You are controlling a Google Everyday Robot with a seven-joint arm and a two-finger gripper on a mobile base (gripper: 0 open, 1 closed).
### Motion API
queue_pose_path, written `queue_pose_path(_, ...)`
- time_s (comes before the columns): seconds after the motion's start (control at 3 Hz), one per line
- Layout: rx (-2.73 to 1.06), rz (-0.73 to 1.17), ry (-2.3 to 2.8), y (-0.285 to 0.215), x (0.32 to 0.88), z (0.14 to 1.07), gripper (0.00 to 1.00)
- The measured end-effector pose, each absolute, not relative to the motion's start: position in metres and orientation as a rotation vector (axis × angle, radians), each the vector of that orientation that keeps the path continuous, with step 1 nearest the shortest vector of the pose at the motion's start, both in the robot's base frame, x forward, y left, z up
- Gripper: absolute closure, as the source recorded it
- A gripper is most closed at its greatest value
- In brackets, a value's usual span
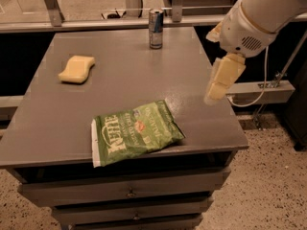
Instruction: Pick sponge
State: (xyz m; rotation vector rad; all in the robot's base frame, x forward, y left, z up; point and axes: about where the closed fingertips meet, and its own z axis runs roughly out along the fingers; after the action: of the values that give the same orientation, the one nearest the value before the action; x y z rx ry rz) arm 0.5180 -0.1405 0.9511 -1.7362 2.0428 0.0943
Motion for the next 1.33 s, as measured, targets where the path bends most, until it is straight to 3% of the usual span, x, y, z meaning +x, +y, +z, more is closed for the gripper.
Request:
queue_pose_path(0.33, -1.728, 0.207, 1.906, -0.083, 0.555, 0.956, 0.0)
queue_pose_path(1.33, -1.705, 0.298, 1.817, -0.037, 0.588, 0.947, 0.0)
